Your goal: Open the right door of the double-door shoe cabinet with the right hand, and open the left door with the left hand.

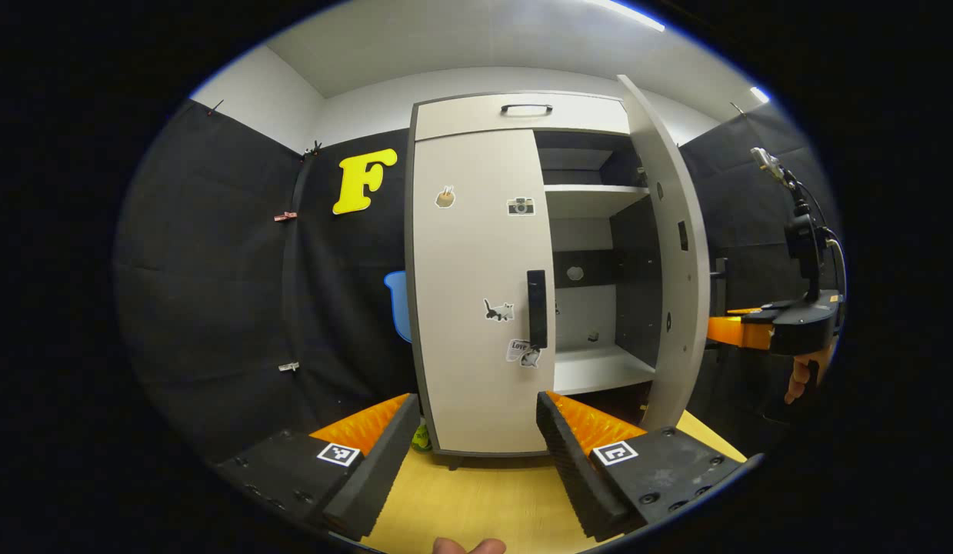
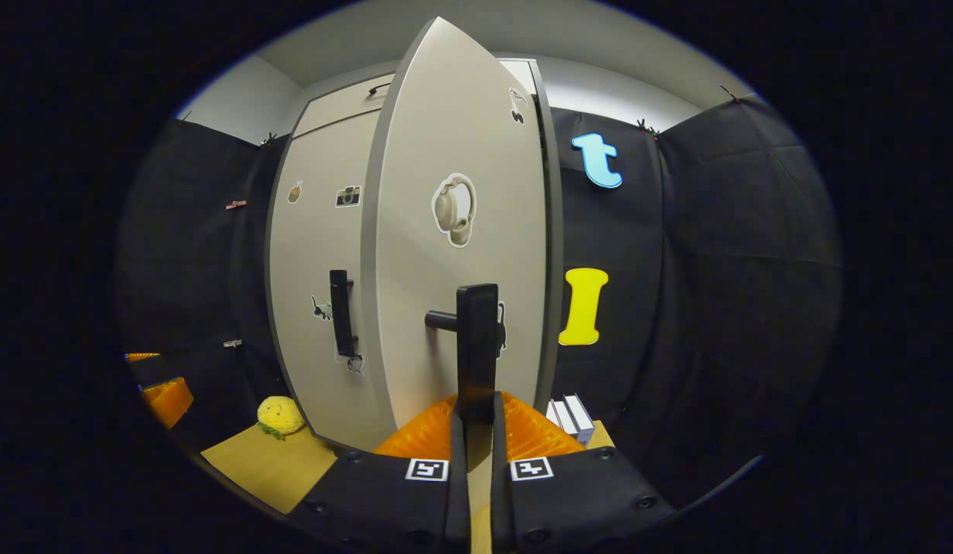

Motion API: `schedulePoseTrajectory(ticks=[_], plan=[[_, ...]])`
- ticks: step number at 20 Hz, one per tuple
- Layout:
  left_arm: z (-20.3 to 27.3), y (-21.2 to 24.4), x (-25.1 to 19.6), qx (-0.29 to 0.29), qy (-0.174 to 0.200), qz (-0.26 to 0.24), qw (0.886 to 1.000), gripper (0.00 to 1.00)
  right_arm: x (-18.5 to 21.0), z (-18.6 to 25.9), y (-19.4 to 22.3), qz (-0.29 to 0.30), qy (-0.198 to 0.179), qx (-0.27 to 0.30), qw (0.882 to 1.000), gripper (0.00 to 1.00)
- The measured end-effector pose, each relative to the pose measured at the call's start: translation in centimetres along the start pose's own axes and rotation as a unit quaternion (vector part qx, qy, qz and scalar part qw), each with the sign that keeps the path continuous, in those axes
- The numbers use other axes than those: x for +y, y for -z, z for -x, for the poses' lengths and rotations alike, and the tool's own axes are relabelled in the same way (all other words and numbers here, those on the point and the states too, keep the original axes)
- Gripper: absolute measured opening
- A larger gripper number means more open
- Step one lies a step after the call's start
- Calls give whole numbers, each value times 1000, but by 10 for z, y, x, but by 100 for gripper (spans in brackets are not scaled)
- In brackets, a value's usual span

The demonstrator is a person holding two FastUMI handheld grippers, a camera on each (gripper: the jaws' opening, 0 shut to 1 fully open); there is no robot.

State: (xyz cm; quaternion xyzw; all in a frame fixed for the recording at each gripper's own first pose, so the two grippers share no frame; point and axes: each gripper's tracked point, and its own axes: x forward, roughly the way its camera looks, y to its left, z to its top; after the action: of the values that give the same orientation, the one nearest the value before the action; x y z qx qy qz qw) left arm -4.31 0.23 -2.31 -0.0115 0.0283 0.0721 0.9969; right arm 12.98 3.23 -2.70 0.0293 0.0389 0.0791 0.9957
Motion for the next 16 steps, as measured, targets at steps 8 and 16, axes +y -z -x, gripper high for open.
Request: schedulePoseTrajectory(ticks=[8, 16], plan=[[-15, -17, -43, -4, 14, -3, 1000, 94, -58, 11, -8, 14, 49, -8, 999, 10], [-25, -21, -66, -3, 32, -12, 999, 94, -67, 20, -3, 0, 37, -5, 999, 10]])
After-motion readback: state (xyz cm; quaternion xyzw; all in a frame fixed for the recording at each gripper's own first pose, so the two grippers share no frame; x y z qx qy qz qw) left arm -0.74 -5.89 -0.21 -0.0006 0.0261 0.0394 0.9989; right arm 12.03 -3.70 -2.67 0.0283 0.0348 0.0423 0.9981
